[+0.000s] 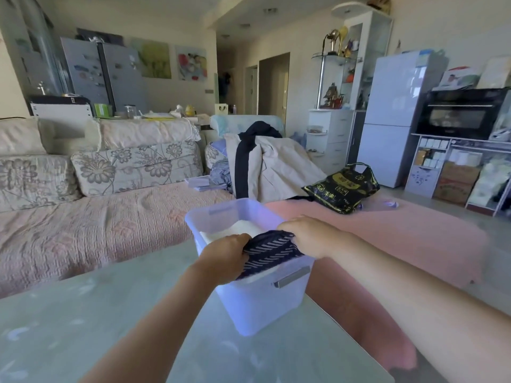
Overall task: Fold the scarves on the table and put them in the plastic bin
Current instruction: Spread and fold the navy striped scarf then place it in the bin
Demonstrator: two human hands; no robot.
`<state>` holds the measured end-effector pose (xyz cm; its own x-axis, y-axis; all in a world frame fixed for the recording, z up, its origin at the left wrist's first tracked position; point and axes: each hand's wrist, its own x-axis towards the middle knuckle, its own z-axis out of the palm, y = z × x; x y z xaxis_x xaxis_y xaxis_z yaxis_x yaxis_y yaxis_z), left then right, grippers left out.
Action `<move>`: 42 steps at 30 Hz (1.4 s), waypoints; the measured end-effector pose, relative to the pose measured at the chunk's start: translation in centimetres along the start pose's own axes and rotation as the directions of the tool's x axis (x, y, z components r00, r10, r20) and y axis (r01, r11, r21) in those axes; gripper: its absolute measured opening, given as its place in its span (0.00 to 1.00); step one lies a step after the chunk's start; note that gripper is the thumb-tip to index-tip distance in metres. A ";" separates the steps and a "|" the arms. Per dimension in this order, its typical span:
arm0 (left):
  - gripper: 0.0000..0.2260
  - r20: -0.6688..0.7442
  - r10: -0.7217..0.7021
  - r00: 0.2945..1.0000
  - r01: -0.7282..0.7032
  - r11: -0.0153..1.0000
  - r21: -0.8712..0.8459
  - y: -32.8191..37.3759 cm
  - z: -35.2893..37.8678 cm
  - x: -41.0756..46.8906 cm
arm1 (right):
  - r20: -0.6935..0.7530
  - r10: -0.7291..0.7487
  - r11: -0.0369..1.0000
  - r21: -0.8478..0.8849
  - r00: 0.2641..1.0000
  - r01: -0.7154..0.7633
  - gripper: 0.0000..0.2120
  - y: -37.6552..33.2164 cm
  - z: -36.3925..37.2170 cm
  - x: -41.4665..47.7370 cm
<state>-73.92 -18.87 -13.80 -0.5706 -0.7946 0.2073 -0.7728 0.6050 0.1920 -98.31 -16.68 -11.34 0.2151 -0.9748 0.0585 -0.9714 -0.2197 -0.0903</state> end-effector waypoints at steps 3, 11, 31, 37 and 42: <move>0.05 0.305 -0.018 0.952 0.029 0.999 -0.032 -1.0 0.6 2.6 | 0.147 0.079 0.997 -0.003 0.986 -0.080 0.24 0.0 0.2 2.2; 0.13 0.694 -0.125 0.709 -0.027 0.979 0.204 -0.2 2.9 6.6 | 0.568 0.217 0.969 -0.223 0.794 -0.105 0.21 -2.1 3.7 6.3; 0.27 0.398 -0.064 0.915 -0.089 0.931 0.354 -1.7 5.7 6.4 | 0.773 0.139 0.989 -0.145 0.619 -0.041 0.26 -2.1 7.3 8.3; 0.26 0.294 -0.187 0.937 0.092 0.946 0.310 -5.0 3.5 6.7 | 0.718 0.163 0.935 0.108 0.677 -0.339 0.16 -0.4 9.0 10.2; 0.24 0.240 -0.217 0.946 0.158 0.957 0.242 -5.8 3.8 6.3 | 0.695 0.167 0.903 0.178 0.699 -0.392 0.15 -0.9 8.9 11.2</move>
<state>-74.08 -27.59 -17.26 -0.4388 -0.8954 -0.0755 -0.8973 0.4411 -0.0158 -94.15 -27.79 -19.49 0.0581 -0.7446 -0.6650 -0.9432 0.1773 -0.2810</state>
